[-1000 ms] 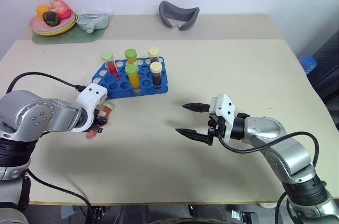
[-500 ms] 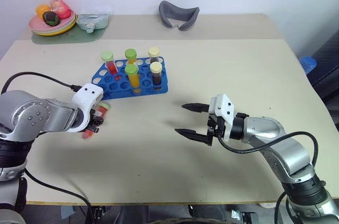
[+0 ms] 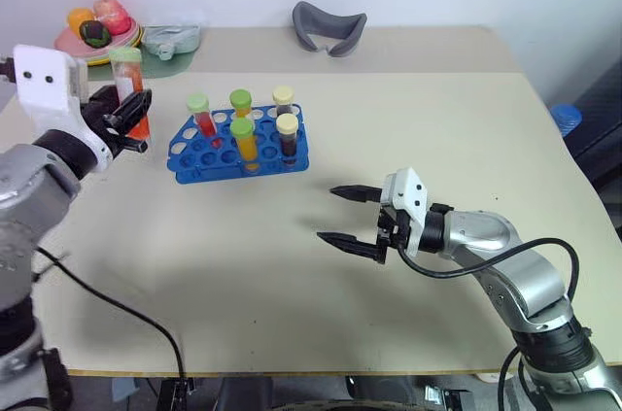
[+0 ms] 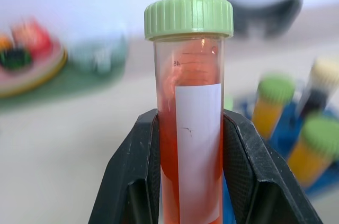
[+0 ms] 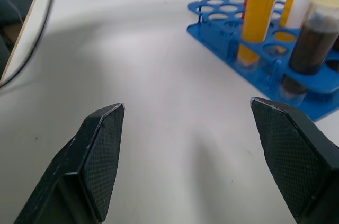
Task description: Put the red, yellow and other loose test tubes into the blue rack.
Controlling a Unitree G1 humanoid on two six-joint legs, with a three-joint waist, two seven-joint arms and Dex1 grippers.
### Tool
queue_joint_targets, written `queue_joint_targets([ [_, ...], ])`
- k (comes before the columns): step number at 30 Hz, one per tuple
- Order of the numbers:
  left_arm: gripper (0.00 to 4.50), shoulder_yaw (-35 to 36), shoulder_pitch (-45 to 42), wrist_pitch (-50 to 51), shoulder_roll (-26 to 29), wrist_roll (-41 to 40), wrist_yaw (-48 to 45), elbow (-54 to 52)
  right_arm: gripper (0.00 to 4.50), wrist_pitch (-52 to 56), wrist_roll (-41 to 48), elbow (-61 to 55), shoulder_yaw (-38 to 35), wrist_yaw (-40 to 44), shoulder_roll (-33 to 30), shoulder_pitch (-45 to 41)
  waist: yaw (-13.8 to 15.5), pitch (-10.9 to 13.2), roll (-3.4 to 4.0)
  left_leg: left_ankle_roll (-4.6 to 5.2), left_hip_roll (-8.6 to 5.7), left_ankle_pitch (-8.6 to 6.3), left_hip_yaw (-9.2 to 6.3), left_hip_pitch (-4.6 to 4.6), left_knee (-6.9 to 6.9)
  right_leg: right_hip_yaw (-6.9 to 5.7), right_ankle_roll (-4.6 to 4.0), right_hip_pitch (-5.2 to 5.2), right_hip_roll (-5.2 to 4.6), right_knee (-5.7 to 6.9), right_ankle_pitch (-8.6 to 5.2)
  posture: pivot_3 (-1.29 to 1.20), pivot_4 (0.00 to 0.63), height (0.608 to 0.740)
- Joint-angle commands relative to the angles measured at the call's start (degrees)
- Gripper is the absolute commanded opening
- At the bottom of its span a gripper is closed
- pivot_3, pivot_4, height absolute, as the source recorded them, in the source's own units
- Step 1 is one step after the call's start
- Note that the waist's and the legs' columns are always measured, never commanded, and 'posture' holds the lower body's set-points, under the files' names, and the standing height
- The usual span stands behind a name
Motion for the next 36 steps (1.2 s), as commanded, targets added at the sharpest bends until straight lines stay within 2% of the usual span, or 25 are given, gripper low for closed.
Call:
queue_joint_targets([
  [1,1.33,-7.2,3.7,-17.2,-5.8,13.7,-0.3,0.1,3.9,-0.4,0.7,0.0,-1.2,-1.4,1.7,-1.6,0.1,0.0,-0.05,0.0,0.01,0.0,-0.01,-0.04,0.01,-0.02,0.0,-0.02,0.02,0.01,0.0,0.0,0.15,0.74],
  [5,1.33,-13.8,6.0,-32.4,-12.3,24.4,-0.9,5.7,3.9,-0.2,1.0,0.4,-2.3,-3.5,3.5,-2.8,0.1,0.0,-0.05,0.01,0.0,-0.01,-0.01,-0.04,0.02,-0.01,0.0,-0.02,0.01,0.0,0.01,0.0,0.15,0.74],
  [8,1.33,-14.6,5.4,-40.2,-18.0,28.7,1.7,12.2,3.9,0.0,0.8,0.3,-3.0,-5.2,4.4,-3.1,0.0,0.0,-0.04,0.02,0.0,-0.01,-0.02,-0.03,0.03,-0.01,0.0,-0.01,0.01,0.02,0.01,0.0,0.15,0.74],
  [13,1.33,-14.6,4.4,-48.4,-22.1,32.1,1.5,20.3,3.9,0.1,0.6,-0.8,-3.2,-6.0,4.0,-2.0,0.1,0.0,-0.05,0.03,0.0,-0.02,-0.02,-0.03,0.04,-0.01,0.01,-0.02,0.02,0.04,0.01,0.0,0.15,0.74],
  [20,1.33,-15.3,1.9,-53.0,-25.1,32.5,-0.7,28.0,3.9,0.5,0.8,-1.6,-3.2,-6.5,3.8,-1.4,0.0,0.0,-0.05,0.03,0.0,-0.02,-0.03,-0.02,0.04,-0.02,0.01,-0.01,0.02,0.05,0.01,0.0,0.15,0.74],
  [36,1.33,-17.0,1.1,-57.0,-29.1,35.9,-0.7,32.5,3.9,0.6,0.8,-1.5,-3.3,-5.7,3.5,-1.6,0.0,0.0,-0.05,0.03,-0.01,-0.02,-0.04,-0.01,0.04,-0.03,0.01,0.0,0.02,0.06,0.01,0.0,0.15,0.74],
])
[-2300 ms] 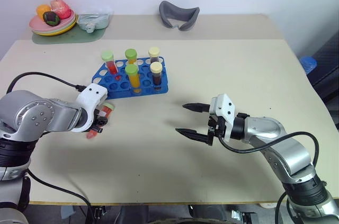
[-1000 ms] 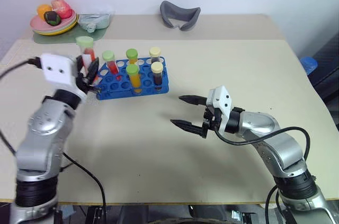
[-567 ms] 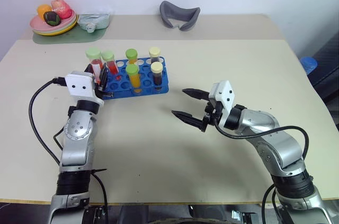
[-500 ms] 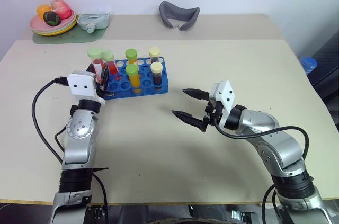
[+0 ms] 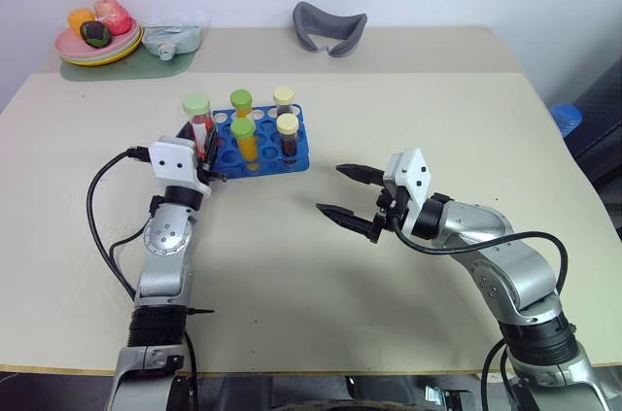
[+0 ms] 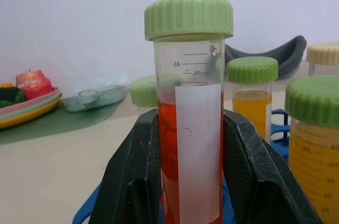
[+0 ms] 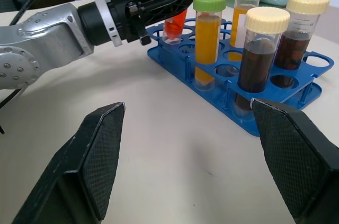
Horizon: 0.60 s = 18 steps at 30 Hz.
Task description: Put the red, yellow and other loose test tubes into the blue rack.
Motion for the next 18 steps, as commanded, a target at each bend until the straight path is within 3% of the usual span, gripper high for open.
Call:
queue_joint_targets([
  [1,1.33,-0.2,-0.6,-2.0,-0.7,0.4,0.0,0.2,3.9,-0.6,0.7,-2.6,-0.9,0.3,-0.3,-0.4,0.0,0.0,0.0,0.0,0.0,0.0,0.0,0.0,0.0,0.0,0.0,0.0,0.0,0.0,0.0,0.0,0.15,0.74],
  [16,1.33,-0.4,0.1,-5.8,-1.0,2.1,0.0,3.3,3.9,-0.2,0.8,-3.7,-0.9,0.4,-0.4,0.3,0.1,0.0,0.0,0.0,-0.01,0.0,-0.01,0.0,0.0,-0.01,0.0,0.01,0.0,0.0,0.0,0.0,0.15,0.74],
  [18,2.1,-0.3,0.2,-5.8,-1.1,2.3,0.3,3.3,3.9,-0.2,0.8,-3.7,-0.9,0.4,-0.4,0.4,0.0,0.0,0.0,0.0,0.0,0.0,-0.01,0.0,0.0,-0.01,0.0,0.01,0.0,0.0,0.0,0.0,0.15,0.74],
])
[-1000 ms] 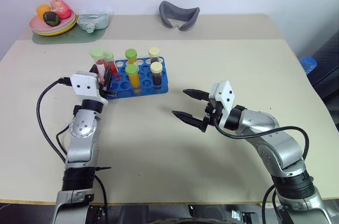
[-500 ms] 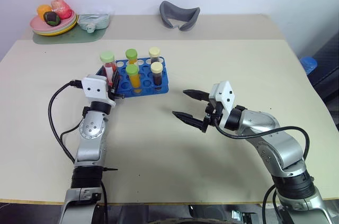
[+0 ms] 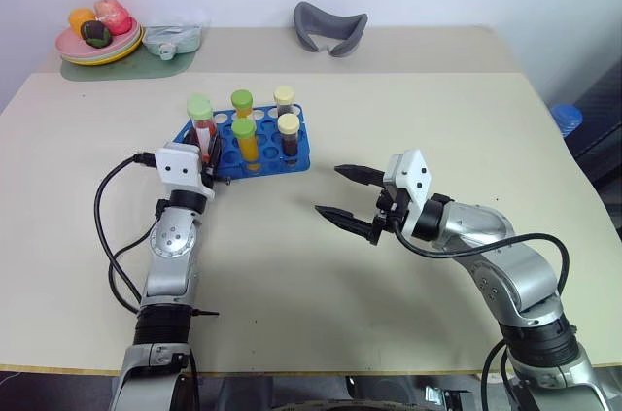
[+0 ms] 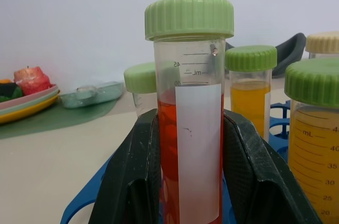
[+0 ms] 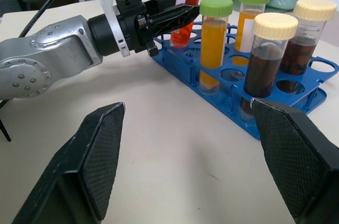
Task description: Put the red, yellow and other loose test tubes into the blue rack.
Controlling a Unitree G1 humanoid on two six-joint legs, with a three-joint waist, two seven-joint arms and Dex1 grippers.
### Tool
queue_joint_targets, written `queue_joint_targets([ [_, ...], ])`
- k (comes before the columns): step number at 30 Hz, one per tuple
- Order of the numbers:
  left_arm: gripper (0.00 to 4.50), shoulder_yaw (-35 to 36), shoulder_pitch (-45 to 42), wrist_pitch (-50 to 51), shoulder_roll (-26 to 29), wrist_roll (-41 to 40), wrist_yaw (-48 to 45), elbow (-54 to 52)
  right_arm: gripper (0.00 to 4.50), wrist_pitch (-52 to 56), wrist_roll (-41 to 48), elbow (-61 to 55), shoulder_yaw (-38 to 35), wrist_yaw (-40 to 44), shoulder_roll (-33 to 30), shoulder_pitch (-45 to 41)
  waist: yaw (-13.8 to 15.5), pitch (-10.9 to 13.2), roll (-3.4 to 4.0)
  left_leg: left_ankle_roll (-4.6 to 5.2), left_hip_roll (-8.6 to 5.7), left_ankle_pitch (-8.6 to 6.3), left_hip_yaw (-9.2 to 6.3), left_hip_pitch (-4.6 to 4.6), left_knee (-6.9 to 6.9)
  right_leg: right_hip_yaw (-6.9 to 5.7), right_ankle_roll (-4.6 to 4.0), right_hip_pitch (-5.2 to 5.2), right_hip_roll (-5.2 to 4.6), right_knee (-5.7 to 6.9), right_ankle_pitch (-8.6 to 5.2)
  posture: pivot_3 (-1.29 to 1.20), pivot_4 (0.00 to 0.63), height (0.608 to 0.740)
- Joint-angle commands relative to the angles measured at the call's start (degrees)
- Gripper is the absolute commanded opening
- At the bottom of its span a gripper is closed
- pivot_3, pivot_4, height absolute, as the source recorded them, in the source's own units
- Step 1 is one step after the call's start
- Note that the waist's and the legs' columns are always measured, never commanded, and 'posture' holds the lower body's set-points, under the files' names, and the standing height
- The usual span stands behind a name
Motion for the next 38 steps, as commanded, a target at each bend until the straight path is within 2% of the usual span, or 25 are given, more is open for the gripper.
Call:
queue_joint_targets([
  [1,2.45,0.1,0.5,-1.1,-0.1,0.6,0.5,-1.5,3.9,-0.3,0.9,-2.6,-0.9,0.2,-0.4,0.0,0.0,0.0,0.0,0.0,0.0,0.0,0.0,0.0,0.0,0.0,0.0,0.0,0.0,0.0,0.0,0.0,0.15,0.74],
  [5,4.37,1.9,3.3,1.9,0.8,-2.2,-0.8,-6.7,3.9,-0.3,1.1,-2.6,-1.3,0.5,-0.7,0.2,-0.1,0.0,0.0,0.0,0.0,0.0,0.0,0.0,-0.01,0.0,0.0,-0.01,0.0,0.0,0.0,0.0,0.15,0.74],
  [9,4.37,4.1,8.7,7.1,3.1,-6.1,-2.9,-15.2,3.9,-0.4,1.5,-1.9,-2.5,1.4,-1.8,0.6,-0.1,0.0,0.0,0.0,0.02,0.0,-0.01,0.01,-0.02,0.01,0.0,-0.02,0.01,0.02,0.0,0.0,0.15,0.74],
  [14,4.37,11.5,18.4,17.0,10.3,-13.5,-7.4,-26.5,3.9,-0.5,2.0,-0.3,-5.6,2.8,-4.4,1.1,-0.1,0.0,0.0,0.0,0.02,0.0,-0.02,0.02,-0.03,0.0,-0.01,0.0,0.02,0.03,0.0,0.0,0.15,0.74],
  [17,4.37,15.4,24.0,21.6,14.5,-16.8,-10.8,-29.7,3.9,-0.3,2.4,1.0,-8.4,3.5,-6.7,1.8,-0.1,0.0,0.0,0.01,0.02,0.0,-0.01,0.03,-0.02,0.01,-0.01,0.02,0.0,0.02,-0.01,0.0,0.15,0.74],
  [21,4.37,21.8,32.5,23.0,18.5,-19.5,-16.6,-30.5,3.9,-1.3,1.0,5.3,-14.2,5.0,-12.2,4.9,-0.1,0.0,0.01,0.02,0.02,-0.01,0.0,0.03,-0.04,0.01,-0.02,0.03,0.0,-0.02,-0.01,0.0,0.15,0.74],
  [27,4.37,23.6,35.3,23.9,19.6,-21.0,-19.5,-31.0,3.9,-4.7,-0.3,11.4,-17.6,8.1,-16.5,7.3,0.0,0.0,0.01,0.04,0.02,-0.03,0.03,0.05,-0.04,0.01,-0.03,0.09,0.01,-0.09,-0.02,0.0,0.15,0.74],
  [38,4.37,19.7,33.2,26.4,17.2,-20.3,-18.8,-33.4,3.9,-8.1,-2.1,15.5,-17.8,7.6,-14.9,8.5,-0.1,0.0,0.01,0.05,0.03,-0.03,0.03,0.07,-0.04,0.03,-0.02,0.11,0.02,-0.09,-0.02,0.0,0.15,0.74],
])
